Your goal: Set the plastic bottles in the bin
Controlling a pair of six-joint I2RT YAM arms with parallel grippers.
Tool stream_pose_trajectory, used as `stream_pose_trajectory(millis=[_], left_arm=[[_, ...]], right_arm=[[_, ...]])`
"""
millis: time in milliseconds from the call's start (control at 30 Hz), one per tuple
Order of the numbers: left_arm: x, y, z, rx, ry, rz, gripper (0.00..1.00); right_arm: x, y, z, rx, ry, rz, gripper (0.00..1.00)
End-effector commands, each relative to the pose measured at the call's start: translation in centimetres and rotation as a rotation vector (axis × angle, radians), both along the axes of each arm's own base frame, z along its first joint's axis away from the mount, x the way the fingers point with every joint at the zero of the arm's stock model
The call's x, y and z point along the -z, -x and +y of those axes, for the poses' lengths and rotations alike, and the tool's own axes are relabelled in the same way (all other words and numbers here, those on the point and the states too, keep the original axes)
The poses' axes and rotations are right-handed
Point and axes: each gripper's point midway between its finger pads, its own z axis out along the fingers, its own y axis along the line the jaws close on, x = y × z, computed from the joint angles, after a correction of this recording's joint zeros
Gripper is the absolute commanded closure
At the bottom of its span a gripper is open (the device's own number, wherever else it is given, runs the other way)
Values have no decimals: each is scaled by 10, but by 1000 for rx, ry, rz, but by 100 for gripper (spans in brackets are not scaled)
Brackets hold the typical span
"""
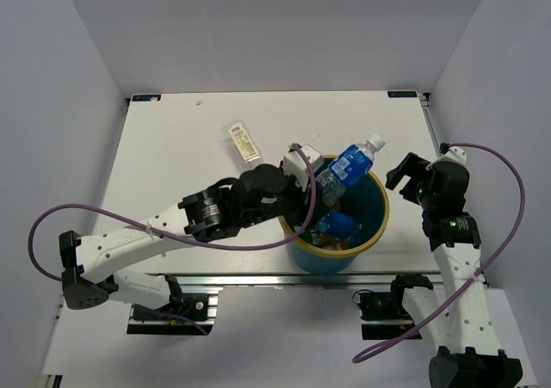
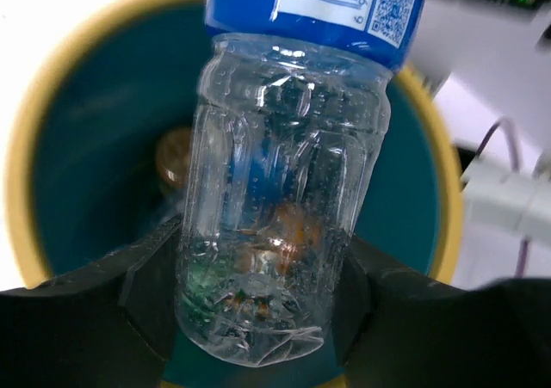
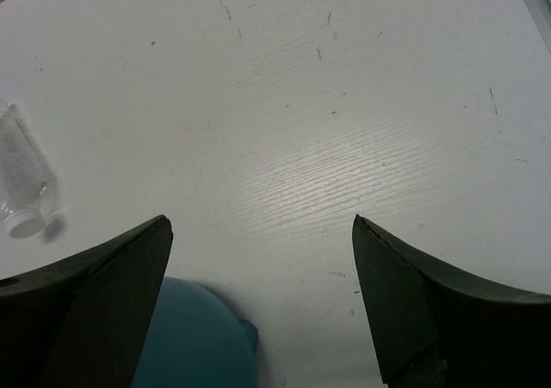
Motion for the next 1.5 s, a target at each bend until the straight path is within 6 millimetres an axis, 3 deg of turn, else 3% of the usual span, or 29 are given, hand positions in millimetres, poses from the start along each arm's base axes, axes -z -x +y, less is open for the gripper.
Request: stream_pose_trajectory(millis=[0,67,200,267,400,433,500,600,700,800,833,867,933,1000,1133,1300,1467], left_arm=[[-6,9,8,-20,32,8,23],[-5,8,9,-39,20,-3,3],[-16,-3,10,-89,4,-39,2],[-37,-10,12,-126,25,-73,2],[-65,-41,37,-346,39,-137,2],[-70,-54,52,-455,29,-170,2],[-70,-73,71,-565,27,-172,2],[-61,-120,107,-705,51,-99,2],[-29,-162,145,-818,22,-23,2],[14,-189,153,-828,-26,100,2],[27,-202,164,-860,-34,135,2],[50,-211,162,-868,-56,192,2],[72,-225,167,-893,-76,239,2],[105,-233,154,-843,-114,309,2],[145,-238,133,-770,-131,408,2],[193,-232,131,-801,-158,507,2],[223,-230,132,-834,-178,551,2]], right_arm=[[-8,-7,0,-8,3,-47,11],[-6,-7,0,-9,3,-41,11],[-4,-8,-1,-10,5,-36,11],[-4,-9,0,-11,3,-35,11],[-4,-9,-1,-9,2,-35,11],[-3,-10,-2,-5,3,-32,11],[0,-11,-3,6,-3,-22,11],[9,-13,-5,18,-11,-6,11],[16,-14,-7,28,-13,8,11],[21,-15,-12,55,-9,17,11],[21,-15,-12,56,-13,17,11],[21,-16,-13,57,-15,14,10],[22,-16,-13,59,-17,11,11],[25,-16,-16,71,-10,16,11],[30,-15,-19,87,-5,25,11],[31,-15,-22,99,-3,18,11],[30,-16,-20,90,-8,2,11]])
